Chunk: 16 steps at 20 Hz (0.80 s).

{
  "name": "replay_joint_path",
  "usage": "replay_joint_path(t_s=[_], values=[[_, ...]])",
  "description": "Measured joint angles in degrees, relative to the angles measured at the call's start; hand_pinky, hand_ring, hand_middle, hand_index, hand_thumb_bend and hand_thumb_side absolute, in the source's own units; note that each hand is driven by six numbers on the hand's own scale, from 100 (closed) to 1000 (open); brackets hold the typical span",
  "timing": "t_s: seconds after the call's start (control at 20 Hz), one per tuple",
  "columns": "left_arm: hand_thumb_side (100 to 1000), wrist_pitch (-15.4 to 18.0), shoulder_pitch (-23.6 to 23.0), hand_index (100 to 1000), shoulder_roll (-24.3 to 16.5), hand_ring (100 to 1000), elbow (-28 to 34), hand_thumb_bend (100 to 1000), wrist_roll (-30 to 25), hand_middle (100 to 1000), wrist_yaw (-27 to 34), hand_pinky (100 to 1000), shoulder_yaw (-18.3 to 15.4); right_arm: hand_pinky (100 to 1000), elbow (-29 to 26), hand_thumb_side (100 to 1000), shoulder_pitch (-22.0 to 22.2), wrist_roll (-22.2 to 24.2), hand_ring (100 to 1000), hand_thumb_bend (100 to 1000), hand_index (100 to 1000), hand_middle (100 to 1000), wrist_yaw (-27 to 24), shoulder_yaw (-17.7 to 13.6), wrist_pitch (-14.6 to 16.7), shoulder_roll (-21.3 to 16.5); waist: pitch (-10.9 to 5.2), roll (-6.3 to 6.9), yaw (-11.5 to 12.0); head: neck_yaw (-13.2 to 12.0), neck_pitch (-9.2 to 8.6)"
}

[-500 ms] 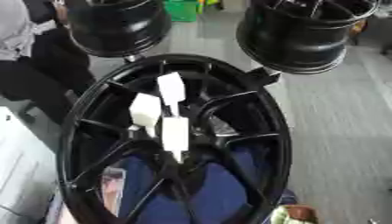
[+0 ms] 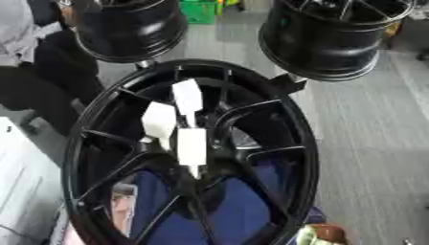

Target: Pull the pin out of the wheel hub.

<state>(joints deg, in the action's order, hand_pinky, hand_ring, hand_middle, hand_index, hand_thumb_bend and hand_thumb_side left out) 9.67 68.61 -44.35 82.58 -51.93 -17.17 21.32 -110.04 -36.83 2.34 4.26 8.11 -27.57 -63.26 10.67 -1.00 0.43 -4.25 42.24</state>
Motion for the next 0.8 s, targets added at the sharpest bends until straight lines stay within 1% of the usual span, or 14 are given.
replay_joint_path(t_s=[0.15, 0.2, 0.25, 0.35, 0.4, 0.45, 0.55, 0.6, 0.65, 0.7, 0.8], values=[[669, 0.01, 0.00, 872, 0.01, 799, 0.00, 523, 0.00, 759, 0.01, 816, 0.13, 875, 0.00, 304, -0.16, 0.00, 750, 100, 839, 754, 0.08, 0.00, 0.00, 0.03, 0.00, 0.01, -0.02, -0.01, 0.00], [642, 0.03, -0.01, 868, 0.01, 793, 0.00, 534, 0.00, 752, -0.01, 812, 0.39, 875, 0.00, 304, -0.20, -0.01, 750, 100, 839, 754, 0.08, 0.00, 0.01, 0.03, 0.00, 0.01, -0.02, 0.00, 0.00], [567, 0.06, -0.02, 857, 0.01, 784, 0.00, 553, -0.01, 737, -0.04, 805, 0.68, 875, 0.00, 304, -0.24, -0.02, 750, 100, 839, 754, 0.08, 0.00, 0.02, 0.03, 0.00, 0.01, -0.02, 0.01, 0.00], [536, 0.21, -0.07, 856, 0.00, 780, 0.04, 559, 0.02, 732, -0.05, 802, 1.32, 875, 0.00, 303, -0.29, -0.05, 750, 100, 839, 754, 0.09, 0.00, 0.05, 0.03, 0.00, 0.02, -0.03, 0.07, -0.01], [475, 0.27, -0.14, 851, 0.00, 778, 0.09, 568, 0.03, 731, -0.04, 799, 1.63, 876, 0.00, 303, -0.31, -0.07, 750, 100, 839, 754, 0.10, 0.00, 0.07, 0.03, 0.00, 0.03, -0.03, 0.12, -0.01], [381, 0.32, -0.30, 843, -0.01, 776, 0.27, 547, 0.06, 726, 0.01, 794, 2.02, 876, 0.00, 304, -0.39, -0.08, 750, 100, 839, 754, 0.11, 0.00, 0.08, 0.03, 0.00, 0.06, -0.04, 0.14, -0.03], [269, 0.29, -0.98, 835, -0.48, 773, 0.91, 511, 0.07, 718, 0.33, 786, 3.48, 875, 0.00, 301, -0.41, -0.09, 750, 100, 840, 755, 0.15, 0.00, 0.09, 0.03, 0.00, 0.19, -0.07, 0.18, -0.06], [236, 0.05, -1.25, 831, -0.82, 771, 1.34, 500, 0.05, 714, 0.56, 783, 4.24, 875, 0.00, 301, -0.41, -0.09, 750, 100, 840, 755, 0.17, 0.01, 0.09, 0.03, 0.00, 0.25, -0.07, 0.22, -0.06], [151, -0.41, -1.53, 828, -1.18, 768, 1.80, 471, 0.02, 710, 0.91, 774, 4.90, 875, 0.00, 303, -0.42, -0.08, 750, 100, 840, 755, 0.19, 0.02, 0.10, 0.03, 0.00, 0.29, -0.08, 0.24, -0.07], [131, -1.10, -1.68, 831, -1.52, 768, 2.26, 468, -0.03, 711, 1.20, 772, 5.48, 875, 0.00, 303, -0.42, -0.07, 750, 100, 840, 755, 0.21, 0.02, 0.10, 0.03, 0.00, 0.30, -0.08, 0.26, -0.07], [130, -3.14, -2.03, 838, -2.16, 769, 3.42, 487, -0.07, 715, 1.45, 769, 6.39, 875, 0.00, 301, -0.44, -0.05, 751, 100, 840, 755, 0.28, 0.02, 0.11, 0.03, 0.00, 0.33, -0.08, 0.37, -0.08]])
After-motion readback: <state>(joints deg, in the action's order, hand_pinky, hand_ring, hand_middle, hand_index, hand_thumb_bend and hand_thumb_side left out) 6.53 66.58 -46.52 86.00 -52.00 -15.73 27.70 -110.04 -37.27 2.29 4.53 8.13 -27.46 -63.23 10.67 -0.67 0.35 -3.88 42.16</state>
